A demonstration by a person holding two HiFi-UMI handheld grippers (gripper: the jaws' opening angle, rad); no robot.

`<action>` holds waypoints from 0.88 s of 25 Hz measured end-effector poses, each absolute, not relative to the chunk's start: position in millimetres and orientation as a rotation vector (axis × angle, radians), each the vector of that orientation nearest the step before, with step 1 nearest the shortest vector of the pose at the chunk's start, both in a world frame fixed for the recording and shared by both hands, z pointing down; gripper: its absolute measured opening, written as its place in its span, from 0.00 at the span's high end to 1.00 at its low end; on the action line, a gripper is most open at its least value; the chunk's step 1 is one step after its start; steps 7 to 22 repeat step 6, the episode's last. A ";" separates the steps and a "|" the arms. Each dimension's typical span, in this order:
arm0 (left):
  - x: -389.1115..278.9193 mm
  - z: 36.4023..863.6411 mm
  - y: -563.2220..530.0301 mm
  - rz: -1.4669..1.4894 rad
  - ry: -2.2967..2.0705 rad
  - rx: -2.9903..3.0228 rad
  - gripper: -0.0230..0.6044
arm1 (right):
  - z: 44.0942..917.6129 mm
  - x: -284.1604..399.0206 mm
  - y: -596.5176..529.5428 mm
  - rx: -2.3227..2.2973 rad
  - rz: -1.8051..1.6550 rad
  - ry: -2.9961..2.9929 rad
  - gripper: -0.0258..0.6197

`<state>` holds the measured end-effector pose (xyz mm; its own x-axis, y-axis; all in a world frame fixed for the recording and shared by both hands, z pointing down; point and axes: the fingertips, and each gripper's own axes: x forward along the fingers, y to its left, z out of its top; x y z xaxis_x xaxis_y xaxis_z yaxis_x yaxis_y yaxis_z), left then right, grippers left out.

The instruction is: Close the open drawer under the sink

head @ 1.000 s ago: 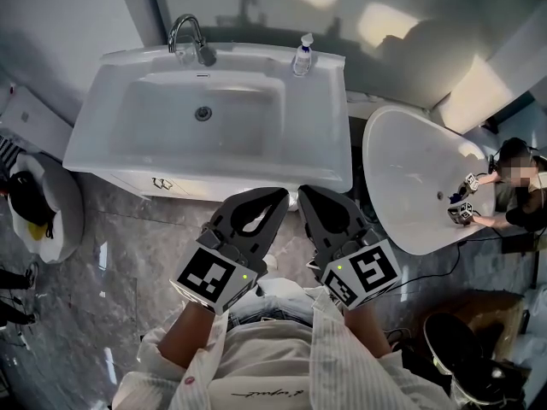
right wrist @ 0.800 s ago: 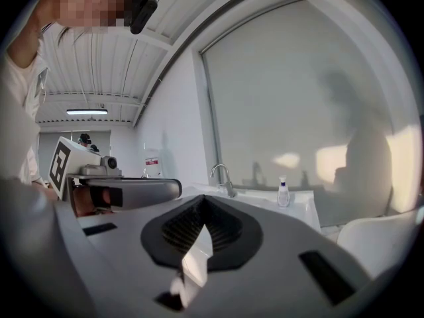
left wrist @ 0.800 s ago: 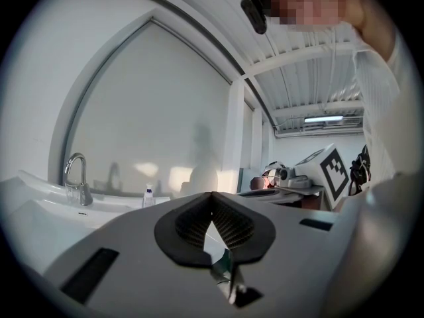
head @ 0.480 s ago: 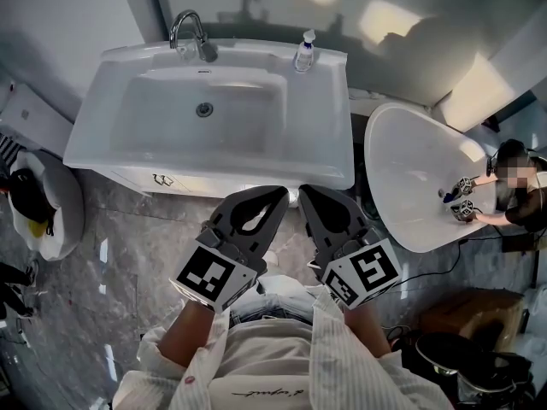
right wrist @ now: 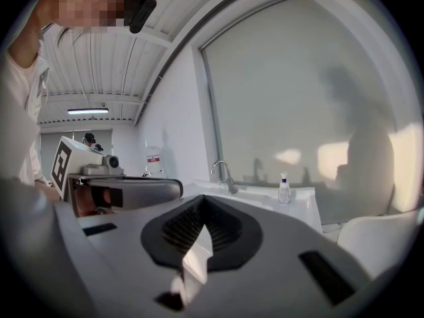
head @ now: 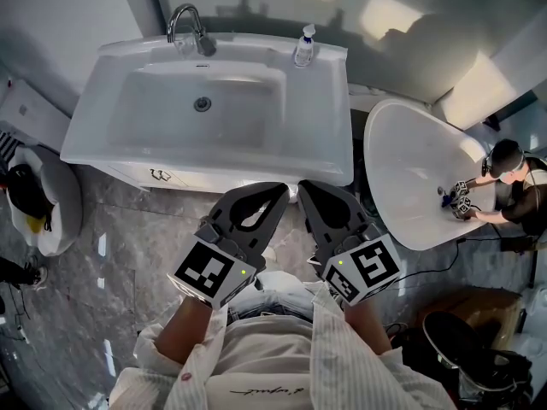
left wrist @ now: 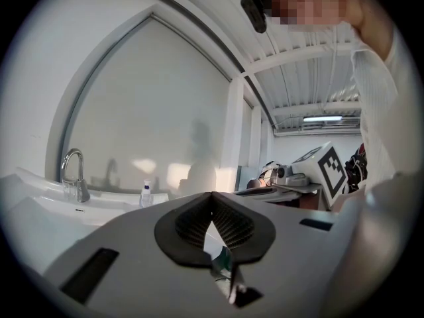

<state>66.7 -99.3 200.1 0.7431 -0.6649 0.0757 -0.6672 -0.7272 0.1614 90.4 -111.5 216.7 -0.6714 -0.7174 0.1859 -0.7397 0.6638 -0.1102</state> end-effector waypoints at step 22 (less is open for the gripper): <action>67.7 202.2 -100.8 0.036 -1.050 2.766 0.94 | 218.7 89.0 -114.1 1.190 0.271 -2.748 0.95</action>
